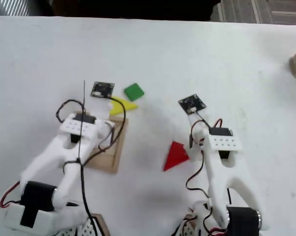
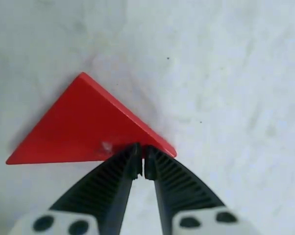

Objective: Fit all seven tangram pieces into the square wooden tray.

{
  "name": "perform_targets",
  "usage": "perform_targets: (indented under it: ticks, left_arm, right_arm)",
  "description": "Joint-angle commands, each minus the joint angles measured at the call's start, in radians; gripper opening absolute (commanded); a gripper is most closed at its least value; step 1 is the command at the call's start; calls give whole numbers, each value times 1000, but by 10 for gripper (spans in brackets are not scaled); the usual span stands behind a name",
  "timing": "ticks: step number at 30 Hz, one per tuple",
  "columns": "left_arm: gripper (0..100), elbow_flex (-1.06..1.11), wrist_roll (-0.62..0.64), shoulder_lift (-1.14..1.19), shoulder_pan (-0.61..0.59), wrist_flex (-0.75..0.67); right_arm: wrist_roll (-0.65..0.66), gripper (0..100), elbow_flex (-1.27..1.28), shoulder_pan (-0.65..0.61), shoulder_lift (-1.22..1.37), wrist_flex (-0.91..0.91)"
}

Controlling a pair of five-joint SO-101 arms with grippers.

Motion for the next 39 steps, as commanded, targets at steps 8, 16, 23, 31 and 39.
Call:
perform_targets:
  ticks: [8, 16, 23, 31, 39]
  left_arm:
    - [24, -61, -6, -2, -116, -9]
    - [24, -81, -5, -28, -116, -8]
    - [26, 20, -11, -297, -105, 130]
    - [28, 242, -348, -440, -96, 229]
    - [24, 249, -264, -306, -101, 100]
  right_arm:
    - [20, 17, -3, 10, -24, -10]
    - [20, 17, -3, 10, -24, -10]
    - [20, 17, -3, 10, -24, -12]
    - [21, 17, -3, 10, -24, -15]
    - [21, 17, -3, 8, -24, -15]
